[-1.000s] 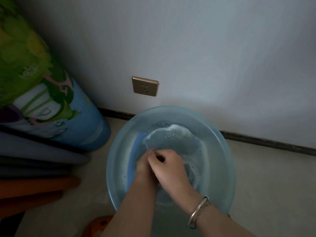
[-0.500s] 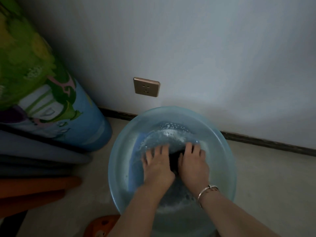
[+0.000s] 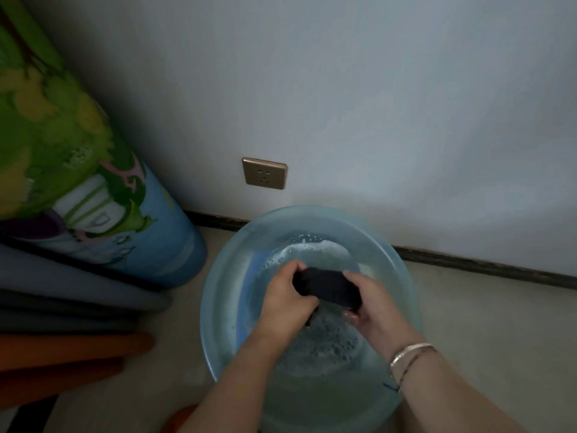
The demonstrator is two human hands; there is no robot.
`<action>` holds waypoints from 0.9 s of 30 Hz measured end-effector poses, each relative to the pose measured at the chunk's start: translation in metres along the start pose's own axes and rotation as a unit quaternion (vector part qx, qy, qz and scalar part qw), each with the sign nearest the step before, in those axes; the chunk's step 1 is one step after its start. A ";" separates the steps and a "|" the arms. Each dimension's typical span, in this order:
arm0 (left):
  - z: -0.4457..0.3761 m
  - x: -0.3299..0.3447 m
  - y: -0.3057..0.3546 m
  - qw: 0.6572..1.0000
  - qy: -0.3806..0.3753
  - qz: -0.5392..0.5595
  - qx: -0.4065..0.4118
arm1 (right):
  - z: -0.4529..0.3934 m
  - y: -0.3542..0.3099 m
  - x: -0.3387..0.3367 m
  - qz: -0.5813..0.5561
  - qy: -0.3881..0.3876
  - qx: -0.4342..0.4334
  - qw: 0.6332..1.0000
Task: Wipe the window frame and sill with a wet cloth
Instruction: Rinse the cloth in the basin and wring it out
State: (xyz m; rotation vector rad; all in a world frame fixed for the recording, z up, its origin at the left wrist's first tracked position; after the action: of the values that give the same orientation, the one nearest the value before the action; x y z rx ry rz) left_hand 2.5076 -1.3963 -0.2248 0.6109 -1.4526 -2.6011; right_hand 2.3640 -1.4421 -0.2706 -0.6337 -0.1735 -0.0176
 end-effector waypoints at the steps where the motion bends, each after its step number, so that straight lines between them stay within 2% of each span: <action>1: 0.001 -0.003 0.011 1.000 0.007 0.002 0.018 | -0.001 0.011 0.004 -0.011 0.005 0.027 1.000; 4: 0.008 -0.001 0.037 0.998 0.003 0.001 0.061 | -0.008 0.040 0.030 -0.078 -0.020 0.103 0.991; 7: 0.016 0.005 0.049 0.996 -0.037 0.028 0.082 | -0.002 0.050 0.064 -0.135 -0.107 0.160 0.972; 9: 0.019 0.004 0.054 0.992 -0.063 0.035 0.102 | 0.006 0.050 0.077 -0.132 -0.166 0.189 0.959; 12: 0.022 0.001 0.060 0.988 -0.098 0.042 0.115 | 0.009 0.053 0.078 -0.118 -0.209 0.219 0.946; 14: 0.022 -0.002 0.063 0.984 -0.111 -0.007 0.141 | 0.012 0.054 0.080 -0.125 -0.249 0.228 0.933; 16: 0.019 -0.007 0.065 0.968 -0.103 -0.129 0.190 | 0.014 0.047 0.083 -0.138 -0.292 0.214 0.922; 19: 0.010 -0.016 0.064 0.933 -0.102 -0.245 0.242 | 0.019 0.035 0.087 -0.078 -0.356 0.179 0.914; 22: 0.004 -0.019 0.061 0.915 -0.124 -0.292 0.250 | 0.016 0.031 0.078 -0.010 -0.364 0.173 0.915; 24: 0.003 -0.016 0.059 0.917 -0.148 -0.282 0.240 | 0.018 0.028 0.077 0.031 -0.392 0.187 0.900; 27: -0.002 -0.016 0.055 0.944 -0.163 -0.204 0.202 | 0.024 0.021 0.080 0.113 -0.443 0.171 0.873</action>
State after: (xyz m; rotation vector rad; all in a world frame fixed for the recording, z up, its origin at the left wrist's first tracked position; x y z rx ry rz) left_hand 2.5168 -1.4232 -0.1747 0.5911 -2.2127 -2.8250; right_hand 2.4404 -1.4084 -0.2506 -0.2594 -0.9716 0.5320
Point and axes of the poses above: each hand's wrist, its own z-axis away from the middle knuckle, its own x-axis out of the palm, y = z × x, the point moved 10 cm from there along -z, towards the middle knuckle, and after that the axes turned 4 degrees about -z, right-handed, at the moved point
